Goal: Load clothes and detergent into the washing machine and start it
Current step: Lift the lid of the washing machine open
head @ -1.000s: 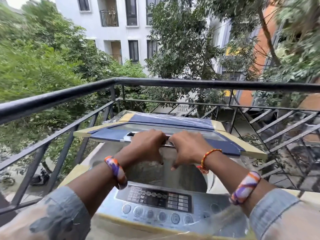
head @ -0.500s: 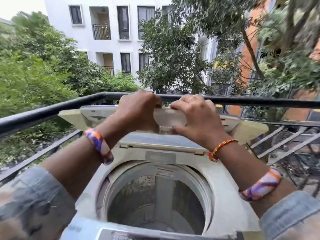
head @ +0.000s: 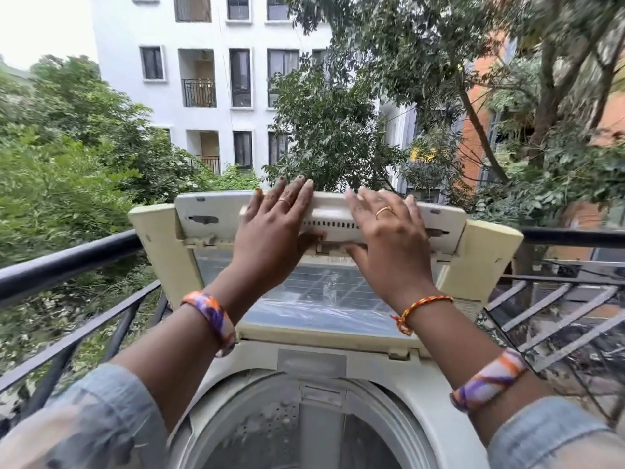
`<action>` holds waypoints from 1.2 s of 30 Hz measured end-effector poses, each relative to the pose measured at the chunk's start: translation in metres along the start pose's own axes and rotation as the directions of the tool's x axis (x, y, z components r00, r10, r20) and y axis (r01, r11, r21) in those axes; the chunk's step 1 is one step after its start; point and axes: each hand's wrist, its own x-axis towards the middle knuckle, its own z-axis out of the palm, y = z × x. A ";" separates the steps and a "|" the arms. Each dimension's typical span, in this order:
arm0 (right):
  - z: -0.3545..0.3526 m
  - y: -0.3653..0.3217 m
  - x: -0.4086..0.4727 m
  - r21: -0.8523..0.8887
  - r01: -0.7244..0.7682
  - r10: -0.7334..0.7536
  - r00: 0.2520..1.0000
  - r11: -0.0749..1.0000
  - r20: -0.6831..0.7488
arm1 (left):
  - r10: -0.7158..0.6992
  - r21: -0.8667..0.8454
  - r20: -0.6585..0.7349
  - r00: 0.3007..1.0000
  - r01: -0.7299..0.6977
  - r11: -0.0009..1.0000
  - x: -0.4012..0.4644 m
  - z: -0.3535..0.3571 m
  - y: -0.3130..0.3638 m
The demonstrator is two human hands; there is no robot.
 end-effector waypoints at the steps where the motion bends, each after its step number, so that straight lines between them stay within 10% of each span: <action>1: 0.004 0.003 0.004 -0.005 0.000 0.001 0.999 1.000 0.034 | -0.007 -0.008 0.004 1.000 0.007 1.000 0.006 0.005 -0.002; 8: 0.033 0.019 0.044 -0.005 -0.059 0.058 0.947 0.998 0.317 | -0.036 -0.017 0.145 0.989 0.039 0.999 0.060 0.033 -0.016; 36: 0.113 0.050 0.096 0.032 -0.138 0.120 0.937 0.990 0.329 | -0.100 0.033 0.275 0.956 0.094 0.995 0.127 0.095 -0.033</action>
